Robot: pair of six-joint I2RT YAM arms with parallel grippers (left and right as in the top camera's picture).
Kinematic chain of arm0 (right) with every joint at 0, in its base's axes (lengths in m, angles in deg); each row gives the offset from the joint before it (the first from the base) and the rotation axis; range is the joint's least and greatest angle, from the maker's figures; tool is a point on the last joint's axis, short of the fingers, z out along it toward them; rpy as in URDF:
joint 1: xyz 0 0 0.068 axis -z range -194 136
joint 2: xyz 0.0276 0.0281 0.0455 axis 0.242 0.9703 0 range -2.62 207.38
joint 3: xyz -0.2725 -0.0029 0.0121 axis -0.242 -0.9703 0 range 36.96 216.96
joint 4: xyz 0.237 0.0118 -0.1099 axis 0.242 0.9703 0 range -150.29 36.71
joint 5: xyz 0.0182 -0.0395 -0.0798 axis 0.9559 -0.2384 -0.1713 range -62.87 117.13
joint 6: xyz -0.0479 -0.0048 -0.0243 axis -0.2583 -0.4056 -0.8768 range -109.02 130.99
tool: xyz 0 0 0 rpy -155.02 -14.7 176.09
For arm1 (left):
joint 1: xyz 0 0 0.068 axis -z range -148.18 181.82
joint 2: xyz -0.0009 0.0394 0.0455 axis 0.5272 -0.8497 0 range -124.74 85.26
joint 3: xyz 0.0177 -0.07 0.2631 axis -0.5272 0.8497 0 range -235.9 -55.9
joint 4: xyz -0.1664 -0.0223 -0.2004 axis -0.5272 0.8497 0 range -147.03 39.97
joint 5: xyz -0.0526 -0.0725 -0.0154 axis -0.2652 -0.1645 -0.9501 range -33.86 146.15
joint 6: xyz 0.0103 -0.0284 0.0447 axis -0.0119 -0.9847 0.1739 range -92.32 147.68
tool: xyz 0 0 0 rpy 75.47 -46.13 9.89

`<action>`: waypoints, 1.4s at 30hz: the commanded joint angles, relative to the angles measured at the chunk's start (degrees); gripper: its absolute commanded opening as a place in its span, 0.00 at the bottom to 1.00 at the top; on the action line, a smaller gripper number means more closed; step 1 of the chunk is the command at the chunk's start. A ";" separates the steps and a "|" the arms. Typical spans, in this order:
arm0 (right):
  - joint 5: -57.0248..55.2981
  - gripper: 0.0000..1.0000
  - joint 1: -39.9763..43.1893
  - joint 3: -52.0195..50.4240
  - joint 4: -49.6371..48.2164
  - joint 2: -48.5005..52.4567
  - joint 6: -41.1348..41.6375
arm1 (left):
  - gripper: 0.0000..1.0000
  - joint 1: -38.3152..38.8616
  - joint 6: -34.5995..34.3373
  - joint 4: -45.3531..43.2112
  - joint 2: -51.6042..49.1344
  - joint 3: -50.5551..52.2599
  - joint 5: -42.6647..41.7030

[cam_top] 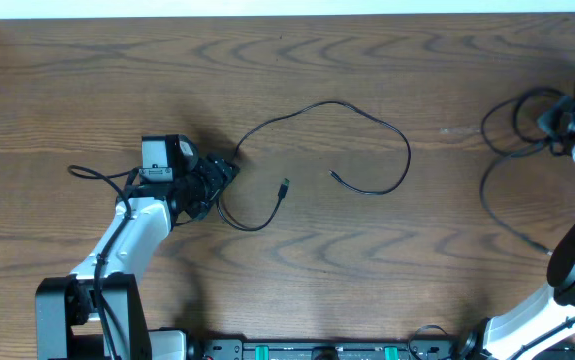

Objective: Untangle cables

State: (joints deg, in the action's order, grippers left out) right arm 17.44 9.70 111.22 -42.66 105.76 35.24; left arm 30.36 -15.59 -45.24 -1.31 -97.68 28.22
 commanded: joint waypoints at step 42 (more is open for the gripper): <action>23.06 0.99 3.34 1.77 11.45 -16.04 -1.84 | 0.95 -0.13 0.55 0.17 0.42 -0.37 0.55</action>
State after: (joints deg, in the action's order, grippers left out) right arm 28.33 16.19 112.40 -32.54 90.30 33.16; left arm 30.36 -15.55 -45.21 -1.31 -97.68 28.22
